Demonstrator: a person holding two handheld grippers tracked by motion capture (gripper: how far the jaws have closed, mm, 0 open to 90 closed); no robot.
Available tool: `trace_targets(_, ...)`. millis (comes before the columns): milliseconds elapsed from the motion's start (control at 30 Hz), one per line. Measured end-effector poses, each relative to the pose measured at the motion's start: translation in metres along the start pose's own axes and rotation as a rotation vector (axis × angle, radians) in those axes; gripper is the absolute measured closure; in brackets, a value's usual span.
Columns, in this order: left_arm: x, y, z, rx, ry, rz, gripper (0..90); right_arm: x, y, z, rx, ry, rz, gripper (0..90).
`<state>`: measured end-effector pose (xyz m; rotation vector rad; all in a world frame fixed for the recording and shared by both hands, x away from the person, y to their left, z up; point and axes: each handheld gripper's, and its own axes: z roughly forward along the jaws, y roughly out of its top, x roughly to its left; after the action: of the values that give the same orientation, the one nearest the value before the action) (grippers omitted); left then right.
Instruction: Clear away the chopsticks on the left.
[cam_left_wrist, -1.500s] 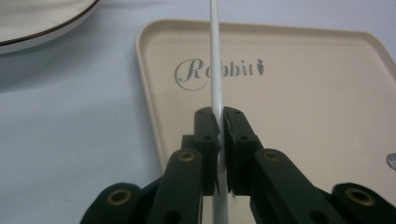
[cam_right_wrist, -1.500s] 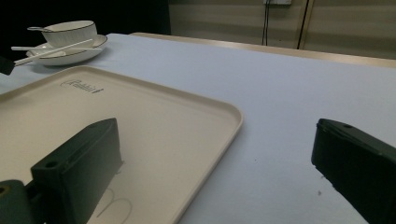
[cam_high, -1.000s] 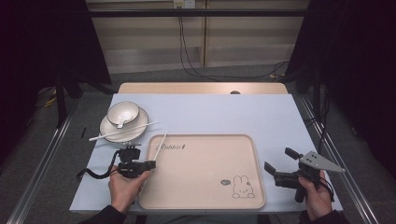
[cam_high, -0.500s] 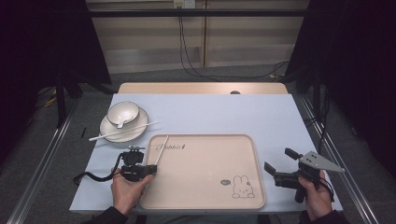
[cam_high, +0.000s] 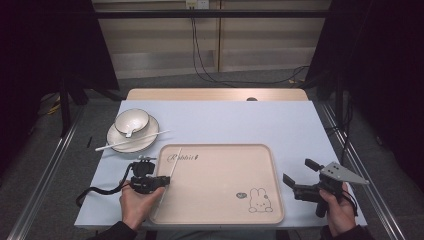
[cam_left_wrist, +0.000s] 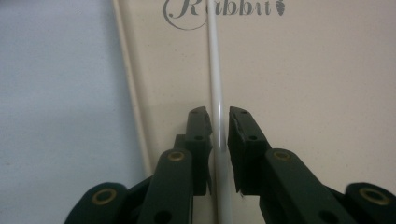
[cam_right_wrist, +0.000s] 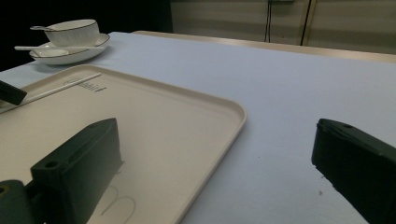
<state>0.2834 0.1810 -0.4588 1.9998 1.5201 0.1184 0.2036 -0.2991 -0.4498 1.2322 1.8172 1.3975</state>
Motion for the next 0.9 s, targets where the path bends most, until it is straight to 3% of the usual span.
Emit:
trace_targets(133,0.001,0.001,0.000,-0.004,-0.009,0.037,74.2,0.001,0.000,0.000,0.004,0.004,0.005,1.1)
trace_targets(233,0.001,0.001,-0.001,-0.009,-0.008,0.091,69.7,0.000,0.000,0.000,0.002,0.000,0.001,1.1)
trace_targets(267,0.001,0.001,-0.001,-0.009,-0.008,0.091,67.6,0.000,0.000,0.000,0.000,0.000,-0.002,1.1)
trace_targets(333,0.002,0.002,-0.003,-0.017,-0.023,0.149,62.8,-0.001,0.000,0.000,-0.001,-0.001,-0.003,1.1)
trace_targets(400,0.002,0.003,-0.004,-0.029,-0.035,0.162,55.8,0.000,0.000,0.000,-0.001,0.000,-0.001,1.1)
trace_targets(433,0.003,0.004,-0.006,-0.042,-0.053,0.185,55.8,0.000,0.000,0.000,-0.002,0.001,-0.001,1.1)
trace_targets(467,0.004,0.006,-0.010,-0.071,-0.080,0.202,48.6,0.000,0.000,0.000,-0.005,0.001,-0.001,1.1)
trace_targets(500,0.004,0.007,-0.012,-0.093,-0.099,0.214,46.7,0.000,0.000,0.000,-0.005,0.001,-0.001,1.1)
trace_targets(633,0.005,0.009,-0.018,-0.154,-0.136,0.239,38.3,-0.001,0.000,0.000,-0.004,0.001,-0.011,1.1)
trace_targets(667,0.008,0.012,-0.022,-0.177,-0.155,0.283,30.4,-0.001,0.000,0.000,-0.006,0.000,-0.011,1.1)
trace_targets(767,0.010,0.014,-0.024,-0.190,-0.157,0.314,26.7,0.000,0.001,-0.001,-0.008,0.000,-0.001,1.1)
trace_targets(800,0.012,0.017,-0.026,-0.187,-0.156,0.363,21.8,-0.001,0.000,-0.001,-0.003,-0.001,-0.012,1.1)
trace_targets(867,0.013,0.018,-0.027,-0.202,-0.166,0.370,19.5,0.000,0.001,0.000,-0.009,0.000,-0.001,1.1)
trace_targets(900,0.015,0.021,-0.029,-0.193,-0.183,0.407,18.5,0.000,0.001,-0.001,-0.008,0.000,-0.004,1.1)
